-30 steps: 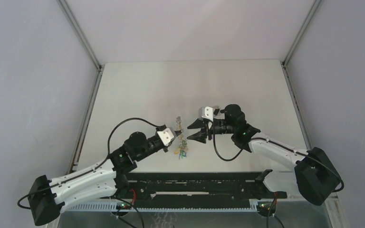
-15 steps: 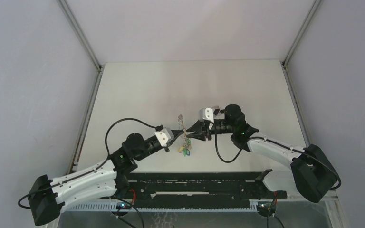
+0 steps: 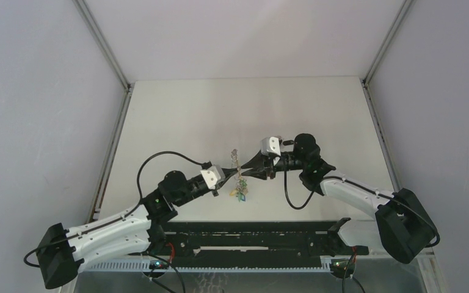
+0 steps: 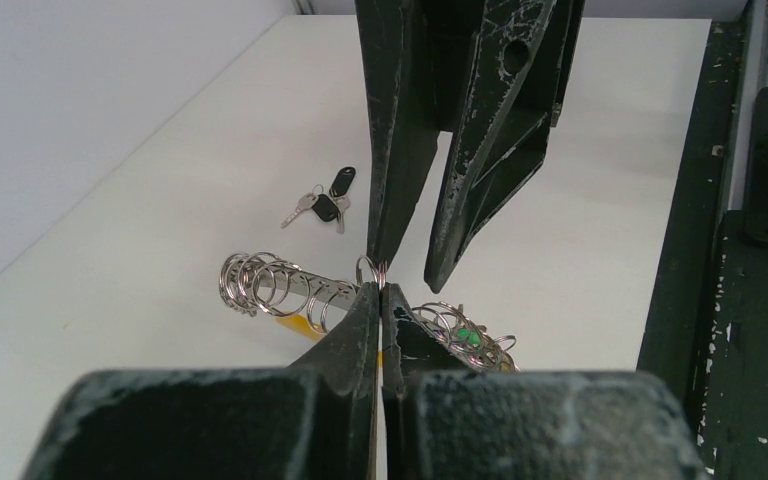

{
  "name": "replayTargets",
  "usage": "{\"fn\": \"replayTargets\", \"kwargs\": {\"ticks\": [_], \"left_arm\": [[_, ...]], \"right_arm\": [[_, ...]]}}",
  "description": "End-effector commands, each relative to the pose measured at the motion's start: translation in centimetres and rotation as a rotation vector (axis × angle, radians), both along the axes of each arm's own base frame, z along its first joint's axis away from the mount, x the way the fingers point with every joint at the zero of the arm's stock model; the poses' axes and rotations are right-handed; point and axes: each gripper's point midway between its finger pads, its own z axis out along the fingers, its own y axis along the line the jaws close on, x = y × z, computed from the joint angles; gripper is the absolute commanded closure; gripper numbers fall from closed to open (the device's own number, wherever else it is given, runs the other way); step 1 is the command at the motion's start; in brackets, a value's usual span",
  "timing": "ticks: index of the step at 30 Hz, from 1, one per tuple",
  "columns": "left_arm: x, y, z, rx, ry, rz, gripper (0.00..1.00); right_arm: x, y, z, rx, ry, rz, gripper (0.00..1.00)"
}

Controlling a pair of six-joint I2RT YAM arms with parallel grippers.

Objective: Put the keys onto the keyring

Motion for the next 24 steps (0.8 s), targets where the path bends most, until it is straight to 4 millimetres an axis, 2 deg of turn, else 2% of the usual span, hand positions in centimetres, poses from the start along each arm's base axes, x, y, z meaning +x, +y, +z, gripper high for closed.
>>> {"fn": "replayTargets", "kwargs": {"ticks": [1, 18, 22, 24], "left_arm": [[-0.4, -0.5, 2.3, -0.081, -0.043, -0.033, 1.00], [-1.1, -0.7, 3.3, -0.134, -0.069, -0.071, 1.00], [-1.2, -0.7, 3.4, -0.146, -0.063, -0.073, 1.00], [-1.0, -0.6, 3.4, -0.151, -0.054, -0.058, 1.00]], "right_arm": [[-0.7, 0.0, 1.9, 0.051, -0.037, 0.039, 0.76], [-1.7, 0.3, 1.7, 0.051, -0.009, 0.111, 0.86], [-1.8, 0.5, 1.5, 0.033, -0.001, 0.118, 0.99], [-1.7, 0.4, 1.4, 0.027, -0.002, 0.105, 1.00]]}}
